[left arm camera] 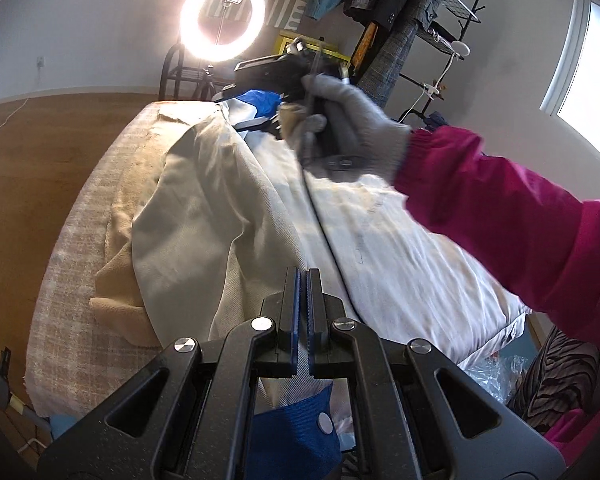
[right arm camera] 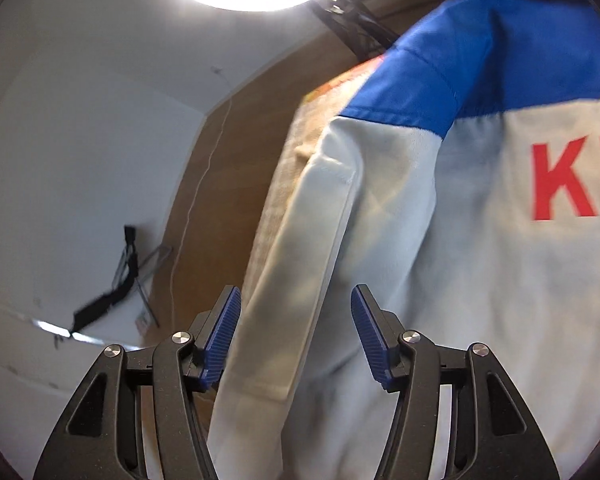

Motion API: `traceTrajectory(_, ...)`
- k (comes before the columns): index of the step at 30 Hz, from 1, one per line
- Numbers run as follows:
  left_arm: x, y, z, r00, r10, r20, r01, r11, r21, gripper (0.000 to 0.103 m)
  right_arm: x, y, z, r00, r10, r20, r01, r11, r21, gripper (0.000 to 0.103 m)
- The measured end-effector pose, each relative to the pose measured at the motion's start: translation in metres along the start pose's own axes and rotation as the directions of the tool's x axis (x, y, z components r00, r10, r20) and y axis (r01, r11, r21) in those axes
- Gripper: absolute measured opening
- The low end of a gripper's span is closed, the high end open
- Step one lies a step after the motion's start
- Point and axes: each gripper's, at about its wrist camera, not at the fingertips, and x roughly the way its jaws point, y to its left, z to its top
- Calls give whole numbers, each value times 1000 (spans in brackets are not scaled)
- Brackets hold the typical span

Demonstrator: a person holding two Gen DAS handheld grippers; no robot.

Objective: Fold large clothes

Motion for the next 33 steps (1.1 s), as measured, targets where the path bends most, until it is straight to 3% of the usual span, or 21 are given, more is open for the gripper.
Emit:
traceTrajectory(2,-1,1,0,1000,-3,-2,3,1000,0,0,6,-4,2,1000,24,11,-25,999,27,43)
traceTrajectory(3,-1,0,0,1000,-1,-2,1,1000,4,0,8,-5,3,999,39,14,-40,998,42,23)
traceTrajectory(4,-1,0,0,1000,2,-3,-2,1000,10,0,8,-4,3,999,34,20,-35,998,43,10)
traceTrajectory(6,-2,-3,-1,1000,-3,-10,3,1000,18,0,4,0,4,999,15,38,-15,1000,3,5)
traceTrajectory(12,-2,-26,-12,998,-30,-52,35,996,85,0,-47,22,-9,995,-55,83,66,989,-135,4)
traceTrajectory(17,3,-46,-28,994,-38,-104,51,990,133,0,-65,-1,-26,981,-167,96,179,975,-134,4)
traceTrajectory(22,7,-64,-44,986,-5,-168,36,982,186,1,-50,-44,-39,944,-328,32,329,942,-58,11)
traceTrajectory(25,-3,-65,-48,985,-17,-174,45,986,160,18,-52,-52,-41,949,-316,22,316,948,-42,15)
traceTrajectory(27,-17,-58,-50,990,-14,-141,31,993,115,46,-59,-47,-46,949,-315,32,316,947,-57,20)
traceTrajectory(30,-38,-37,-51,997,5,-82,-5,1000,0,48,-79,-39,-58,945,-323,50,327,938,-115,23)
traceTrajectory(33,-49,-4,-56,996,57,-62,-64,991,-114,48,-101,-36,-75,961,-274,42,277,948,-158,23)
